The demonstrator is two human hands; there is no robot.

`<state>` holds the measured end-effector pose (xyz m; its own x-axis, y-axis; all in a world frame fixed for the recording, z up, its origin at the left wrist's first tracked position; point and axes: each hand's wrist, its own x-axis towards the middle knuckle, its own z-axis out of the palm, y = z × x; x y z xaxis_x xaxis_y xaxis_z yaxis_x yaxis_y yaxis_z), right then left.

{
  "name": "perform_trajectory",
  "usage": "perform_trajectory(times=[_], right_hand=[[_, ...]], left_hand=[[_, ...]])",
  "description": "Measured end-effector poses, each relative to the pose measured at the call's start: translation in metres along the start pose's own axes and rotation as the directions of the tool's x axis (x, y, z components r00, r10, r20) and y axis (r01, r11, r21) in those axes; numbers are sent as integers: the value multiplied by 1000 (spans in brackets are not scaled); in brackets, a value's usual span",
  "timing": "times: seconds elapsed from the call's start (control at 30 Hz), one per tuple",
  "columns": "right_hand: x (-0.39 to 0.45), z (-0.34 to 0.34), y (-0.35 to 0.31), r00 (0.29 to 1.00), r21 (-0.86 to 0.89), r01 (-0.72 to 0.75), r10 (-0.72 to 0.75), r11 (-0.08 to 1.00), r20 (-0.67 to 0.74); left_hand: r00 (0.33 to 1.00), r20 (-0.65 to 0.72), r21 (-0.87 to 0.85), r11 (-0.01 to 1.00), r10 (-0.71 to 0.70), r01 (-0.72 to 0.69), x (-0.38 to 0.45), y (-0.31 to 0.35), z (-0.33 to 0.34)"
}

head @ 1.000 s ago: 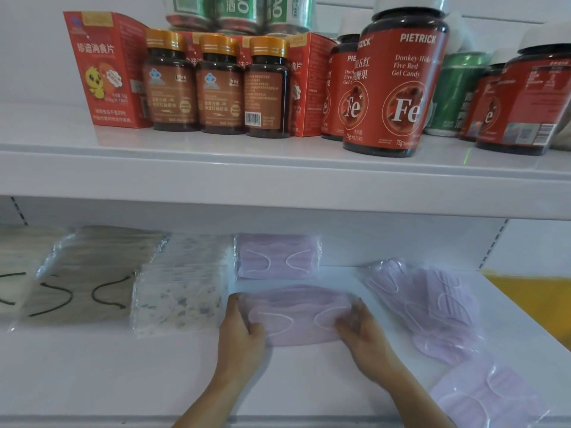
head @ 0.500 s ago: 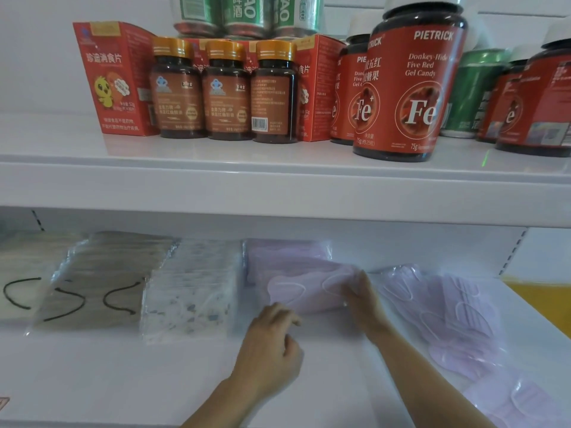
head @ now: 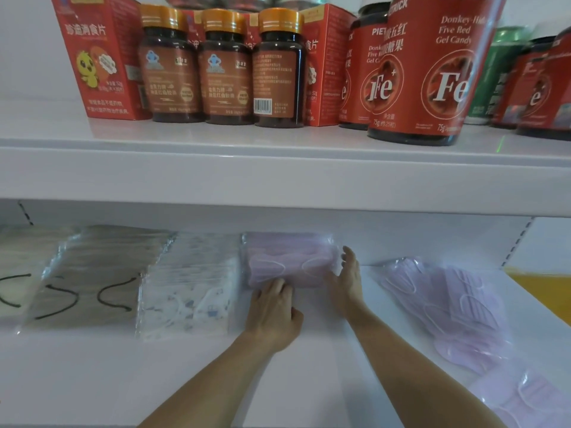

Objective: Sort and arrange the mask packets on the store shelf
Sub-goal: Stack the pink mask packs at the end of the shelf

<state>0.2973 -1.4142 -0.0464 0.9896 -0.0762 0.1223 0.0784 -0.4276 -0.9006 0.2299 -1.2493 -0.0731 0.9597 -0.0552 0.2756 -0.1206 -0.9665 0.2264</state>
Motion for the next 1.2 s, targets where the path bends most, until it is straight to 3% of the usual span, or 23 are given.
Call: perform_trajectory(times=[0.17, 0.4, 0.6, 0.8, 0.9, 1.0, 1.13, 1.2], right_hand=[[4, 10, -1, 995, 40, 71, -74, 997, 70], [0, 15, -11, 999, 36, -30, 28, 999, 43], [-10, 0, -13, 997, -66, -62, 65, 996, 43], [-48, -83, 21, 979, -345, 192, -205, 919, 0], [-59, -144, 47, 936, -489, 232, -330, 841, -124], [-60, -200, 69, 904, -626, 96, -331, 773, -270], [-55, -248, 97, 924, -606, -239, -15, 759, -383], [-51, -257, 114, 933, -565, -279, 80, 777, -351]], left_hand=[[999, -31, -42, 998, -37, 36, 2, -3, 5], [998, -32, -73, 996, -47, 45, 0, -5, 3], [999, -12, -79, 996, -34, 33, 0, -7, 3], [995, -97, -97, 995, 11, -20, 1, -13, 13], [990, -129, -54, 996, 65, -72, -1, -11, 19], [986, -147, -62, 994, 78, -88, -4, 10, 19], [973, -157, -109, 976, 170, -188, 3, 67, 28], [974, -28, -84, 970, 227, -228, 6, 108, 37]])
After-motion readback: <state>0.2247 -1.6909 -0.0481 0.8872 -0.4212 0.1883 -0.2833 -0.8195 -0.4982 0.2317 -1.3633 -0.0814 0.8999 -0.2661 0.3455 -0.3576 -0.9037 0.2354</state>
